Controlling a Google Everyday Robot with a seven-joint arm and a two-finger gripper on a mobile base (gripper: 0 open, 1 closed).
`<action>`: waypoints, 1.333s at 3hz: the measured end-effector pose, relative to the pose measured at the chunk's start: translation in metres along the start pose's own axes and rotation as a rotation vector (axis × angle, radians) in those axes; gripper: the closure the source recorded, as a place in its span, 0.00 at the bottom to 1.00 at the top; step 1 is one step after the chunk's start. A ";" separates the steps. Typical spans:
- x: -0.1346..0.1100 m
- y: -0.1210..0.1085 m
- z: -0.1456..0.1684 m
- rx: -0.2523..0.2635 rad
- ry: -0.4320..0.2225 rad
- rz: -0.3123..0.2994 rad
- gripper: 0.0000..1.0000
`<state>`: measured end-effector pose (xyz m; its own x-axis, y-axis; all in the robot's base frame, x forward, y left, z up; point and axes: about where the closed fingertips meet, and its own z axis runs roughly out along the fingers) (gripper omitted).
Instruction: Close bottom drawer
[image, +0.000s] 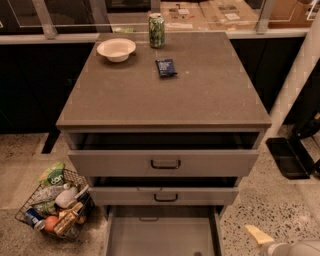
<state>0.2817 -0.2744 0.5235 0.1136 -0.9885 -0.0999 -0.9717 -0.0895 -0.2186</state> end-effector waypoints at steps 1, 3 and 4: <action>0.001 0.013 0.033 -0.019 0.007 0.002 0.00; -0.012 0.040 0.087 -0.089 -0.037 0.003 0.00; -0.018 0.058 0.115 -0.143 -0.063 0.033 0.00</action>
Offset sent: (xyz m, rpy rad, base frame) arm -0.0251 0.0356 -0.1241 -0.0041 0.0824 0.0235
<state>0.2474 -0.2473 0.4011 0.0899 -0.9820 -0.1663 -0.9942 -0.0785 -0.0741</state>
